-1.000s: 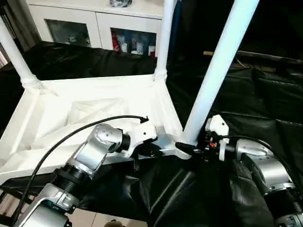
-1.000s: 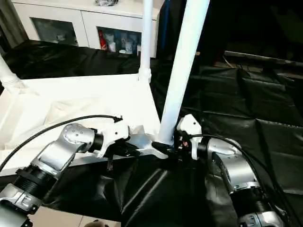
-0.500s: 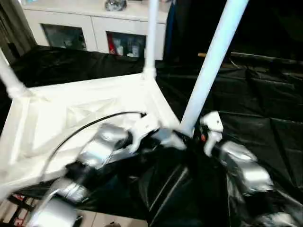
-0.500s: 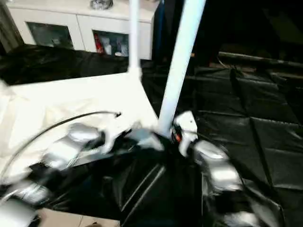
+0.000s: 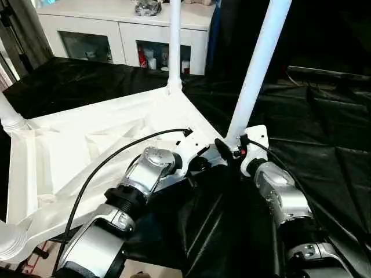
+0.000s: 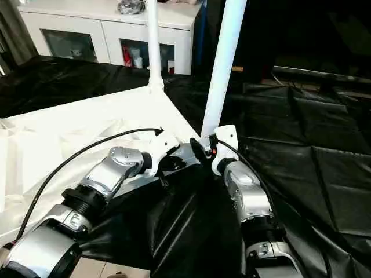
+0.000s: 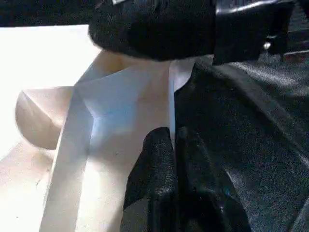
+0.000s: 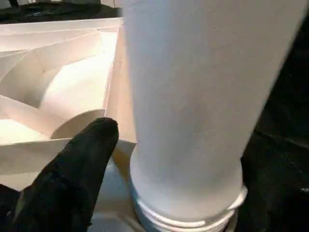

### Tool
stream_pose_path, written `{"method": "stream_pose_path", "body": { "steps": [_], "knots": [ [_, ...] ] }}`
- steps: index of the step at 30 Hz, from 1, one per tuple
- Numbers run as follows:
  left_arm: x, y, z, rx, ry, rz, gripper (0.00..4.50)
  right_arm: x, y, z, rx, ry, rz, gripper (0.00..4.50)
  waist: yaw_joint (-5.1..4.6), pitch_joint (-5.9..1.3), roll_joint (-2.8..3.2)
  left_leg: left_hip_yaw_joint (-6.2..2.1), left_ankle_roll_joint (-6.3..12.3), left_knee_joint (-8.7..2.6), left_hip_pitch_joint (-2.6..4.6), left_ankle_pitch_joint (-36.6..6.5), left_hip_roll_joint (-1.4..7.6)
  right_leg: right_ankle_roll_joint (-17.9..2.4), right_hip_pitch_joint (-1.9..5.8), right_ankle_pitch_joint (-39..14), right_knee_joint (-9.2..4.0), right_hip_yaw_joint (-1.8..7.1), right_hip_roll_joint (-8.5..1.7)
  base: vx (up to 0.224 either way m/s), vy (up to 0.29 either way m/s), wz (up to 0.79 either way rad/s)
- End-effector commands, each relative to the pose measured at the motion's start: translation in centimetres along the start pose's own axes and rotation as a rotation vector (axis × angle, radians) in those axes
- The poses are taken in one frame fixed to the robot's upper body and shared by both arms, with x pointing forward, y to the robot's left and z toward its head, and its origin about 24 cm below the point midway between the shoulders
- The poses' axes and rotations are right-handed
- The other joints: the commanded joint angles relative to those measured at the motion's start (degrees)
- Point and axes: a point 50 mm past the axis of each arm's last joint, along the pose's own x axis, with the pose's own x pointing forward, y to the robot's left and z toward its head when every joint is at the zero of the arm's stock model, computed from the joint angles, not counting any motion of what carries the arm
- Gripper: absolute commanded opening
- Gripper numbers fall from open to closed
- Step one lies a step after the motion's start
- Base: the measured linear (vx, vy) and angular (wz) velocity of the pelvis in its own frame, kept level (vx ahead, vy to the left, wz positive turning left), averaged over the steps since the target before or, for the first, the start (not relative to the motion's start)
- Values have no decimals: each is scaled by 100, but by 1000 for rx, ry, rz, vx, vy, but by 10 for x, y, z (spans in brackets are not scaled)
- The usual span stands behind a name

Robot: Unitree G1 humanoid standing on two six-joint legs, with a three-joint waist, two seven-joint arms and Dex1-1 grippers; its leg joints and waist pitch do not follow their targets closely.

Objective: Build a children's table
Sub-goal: Rotate leg to tighten

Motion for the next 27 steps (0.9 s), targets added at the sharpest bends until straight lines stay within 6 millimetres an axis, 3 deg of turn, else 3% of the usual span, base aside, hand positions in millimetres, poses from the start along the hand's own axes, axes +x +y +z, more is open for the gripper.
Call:
{"method": "stream_pose_path", "body": {
  "steps": [1,6,7,9,11,13,15,21,27],
  "knots": [
    [3,-13,26,92,-144,-114,0,-2,14,-15,1,85,144,390,-6,-312,-36,-31,183,-380,-26,-1106,119,-825,319,-1350,-481,292,-341,0,0,0],
    [-7,-16,19,134,-146,-211,0,-20,-1,-7,-105,76,300,390,43,-341,-58,-21,379,-332,-54,-812,129,-987,367,-687,-407,293,-344,0,0,0],
    [-9,-16,17,139,-147,-235,0,-26,-2,-5,-129,74,354,390,44,-326,-45,-11,442,-329,-49,-797,130,-1034,349,-606,-416,290,-336,0,0,0],
    [-14,-17,14,154,-146,-268,0,-34,-6,-1,-151,75,410,390,51,-320,-45,-10,477,-331,-54,-824,129,-1057,355,-714,-422,290,-347,0,0,0],
    [-23,-19,9,190,-133,-326,0,-47,-10,6,-187,82,515,390,54,-301,-46,-12,452,-345,-44,-973,143,-1016,341,-1050,-457,285,-353,0,0,0],
    [-28,-19,6,206,-124,-355,0,-53,-11,9,-200,94,561,390,65,-292,-13,-21,434,-359,-34,-1090,159,-951,330,-1307,-479,293,-355,0,0,0],
    [-29,-19,6,209,-122,-363,0,-54,-11,9,-202,97,572,390,60,-290,-20,-18,398,-365,-27,-1133,158,-933,316,-1402,-489,289,-344,0,0,0],
    [-45,-20,-8,241,-67,-421,0,-69,-13,13,-274,157,673,390,67,-311,-5,-24,384,-345,-43,-937,167,-1055,327,-908,-417,296,-334,0,0,0],
    [-48,-21,-12,248,-48,-436,0,-66,-11,9,-311,183,673,390,68,-290,-19,-22,301,-363,-34,-1097,159,-991,317,-1284,-456,286,-343,0,0,0]
  ]
}}
